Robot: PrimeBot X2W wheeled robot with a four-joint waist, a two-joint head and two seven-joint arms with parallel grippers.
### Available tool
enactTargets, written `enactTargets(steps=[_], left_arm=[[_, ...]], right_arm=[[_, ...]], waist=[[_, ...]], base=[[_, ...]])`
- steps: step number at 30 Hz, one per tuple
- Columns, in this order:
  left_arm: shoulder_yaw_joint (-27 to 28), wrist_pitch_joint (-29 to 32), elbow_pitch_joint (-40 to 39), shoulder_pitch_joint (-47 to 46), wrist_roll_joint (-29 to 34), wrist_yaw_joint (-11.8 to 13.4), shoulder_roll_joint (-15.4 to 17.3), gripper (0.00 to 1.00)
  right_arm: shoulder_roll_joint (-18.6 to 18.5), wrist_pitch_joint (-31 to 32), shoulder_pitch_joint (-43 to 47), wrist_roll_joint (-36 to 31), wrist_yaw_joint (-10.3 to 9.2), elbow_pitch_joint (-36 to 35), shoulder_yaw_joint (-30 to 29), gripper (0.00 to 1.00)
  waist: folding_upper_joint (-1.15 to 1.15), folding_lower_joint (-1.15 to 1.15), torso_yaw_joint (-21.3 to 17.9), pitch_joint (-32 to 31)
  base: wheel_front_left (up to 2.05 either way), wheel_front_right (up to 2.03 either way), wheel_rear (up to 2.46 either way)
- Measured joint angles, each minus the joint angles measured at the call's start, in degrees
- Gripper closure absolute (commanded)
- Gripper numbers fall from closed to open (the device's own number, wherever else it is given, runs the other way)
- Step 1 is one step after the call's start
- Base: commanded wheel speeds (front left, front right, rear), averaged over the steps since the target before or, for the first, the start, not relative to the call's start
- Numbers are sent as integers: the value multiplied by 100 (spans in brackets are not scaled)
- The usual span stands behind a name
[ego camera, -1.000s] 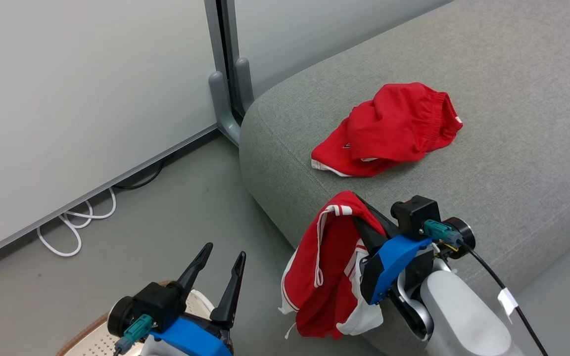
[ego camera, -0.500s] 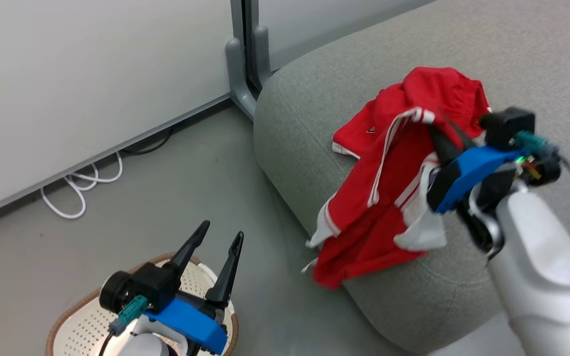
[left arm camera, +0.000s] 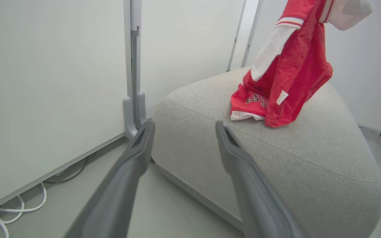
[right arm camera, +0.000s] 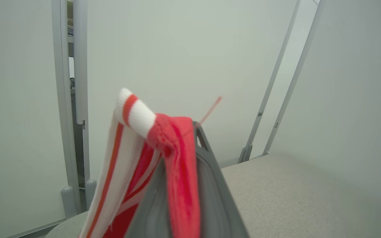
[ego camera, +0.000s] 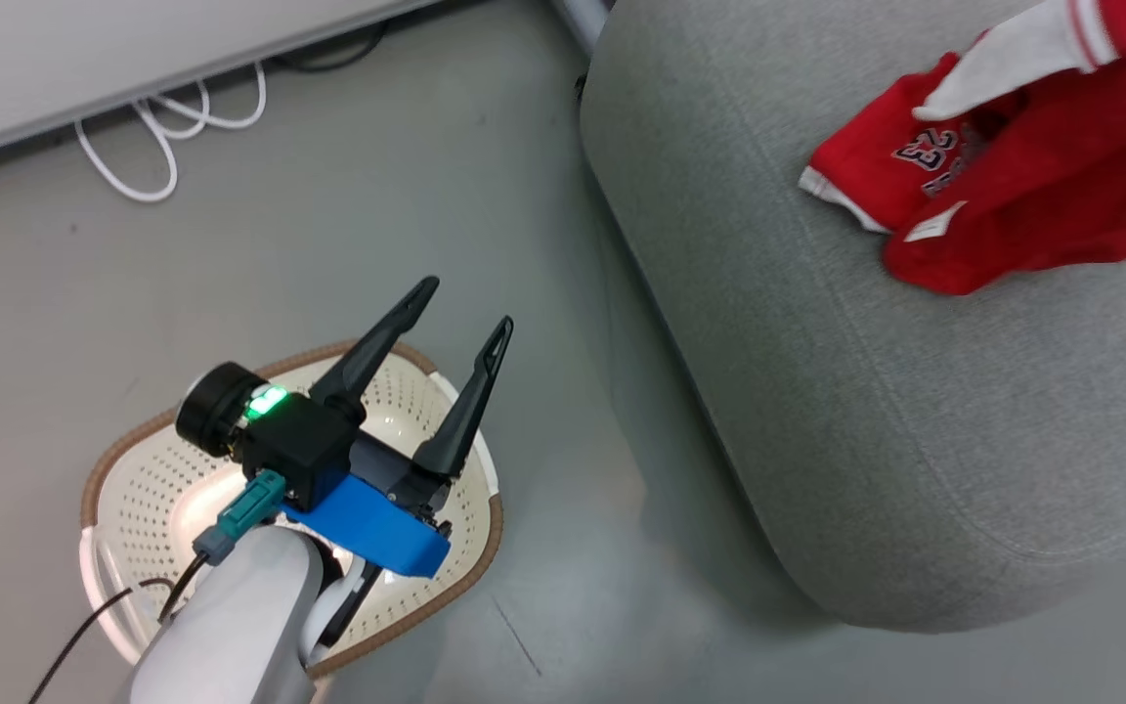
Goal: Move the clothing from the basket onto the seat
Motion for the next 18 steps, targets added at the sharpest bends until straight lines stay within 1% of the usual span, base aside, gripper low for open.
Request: enactTargets(steps=[3, 7, 12, 15, 18], left_arm=[[-94, 23, -179, -268, 23, 1, 74, 0], [-151, 29, -310, -498, 49, 0, 129, 0], [-183, 25, -375, -592, 85, 5, 165, 0], [-166, 23, -372, -605, 110, 51, 148, 0], [-142, 21, -302, -597, 98, 59, 123, 0]], right_arm=[[-214, -144, -80, -74, 0, 103, -414, 100], [-269, -498, 80, -222, 0, 444, -605, 100], [-66, -935, 478, -290, 1, 1045, -748, 100], [38, -1100, 633, -350, 1, 1357, -699, 100], [144, -1260, 690, -396, 1, 1595, -604, 100]], waist=[[0, 0, 189, 402], [0, 1, 464, 883], [0, 1, 794, 1288], [0, 0, 959, 1379], [0, 0, 1009, 1332]], base=[[0, 0, 0], [0, 0, 0], [0, 0, 0], [0, 0, 0], [0, 0, 0]])
